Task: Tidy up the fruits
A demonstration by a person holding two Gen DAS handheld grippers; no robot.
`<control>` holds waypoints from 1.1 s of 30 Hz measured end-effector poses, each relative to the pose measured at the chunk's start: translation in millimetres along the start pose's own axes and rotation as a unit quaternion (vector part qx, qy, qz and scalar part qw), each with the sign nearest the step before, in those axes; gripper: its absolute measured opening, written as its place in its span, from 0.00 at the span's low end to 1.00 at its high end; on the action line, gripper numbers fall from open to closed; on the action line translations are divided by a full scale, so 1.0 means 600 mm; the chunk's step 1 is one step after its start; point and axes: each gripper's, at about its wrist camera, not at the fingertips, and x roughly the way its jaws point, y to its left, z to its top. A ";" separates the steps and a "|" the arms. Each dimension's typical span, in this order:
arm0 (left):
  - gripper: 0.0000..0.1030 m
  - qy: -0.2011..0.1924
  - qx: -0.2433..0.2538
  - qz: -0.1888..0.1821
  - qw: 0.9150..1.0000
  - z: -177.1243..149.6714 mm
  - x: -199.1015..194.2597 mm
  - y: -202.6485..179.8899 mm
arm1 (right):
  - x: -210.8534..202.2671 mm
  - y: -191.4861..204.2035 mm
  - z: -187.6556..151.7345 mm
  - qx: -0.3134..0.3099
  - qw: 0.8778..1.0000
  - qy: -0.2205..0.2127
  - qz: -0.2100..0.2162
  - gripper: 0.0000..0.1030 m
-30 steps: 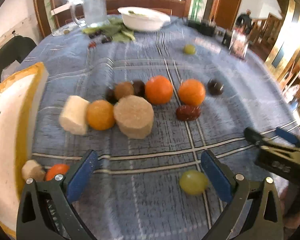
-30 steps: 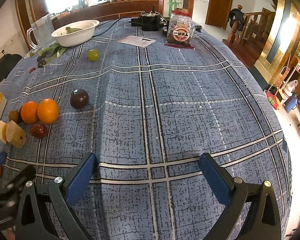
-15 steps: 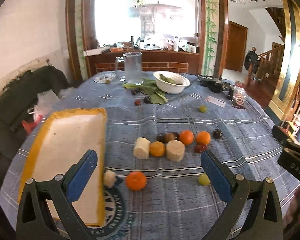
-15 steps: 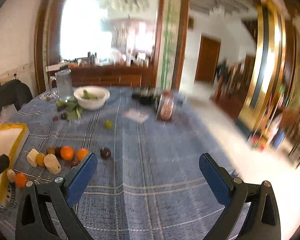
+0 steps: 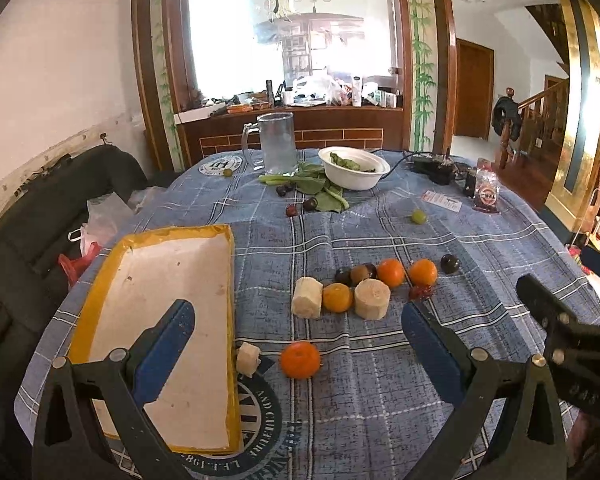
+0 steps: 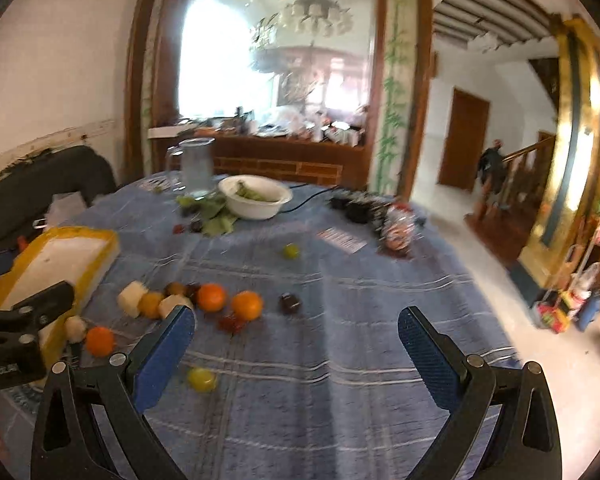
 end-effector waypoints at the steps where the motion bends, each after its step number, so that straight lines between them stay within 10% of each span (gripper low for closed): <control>1: 1.00 0.005 0.001 0.000 1.000 0.000 0.004 -0.001 | 0.001 0.005 -0.002 -0.002 1.000 0.003 0.005 0.99; 33: 1.00 0.007 -0.030 0.019 0.999 -0.005 0.041 0.049 | 0.061 0.038 -0.036 -0.011 0.994 0.075 0.075 0.99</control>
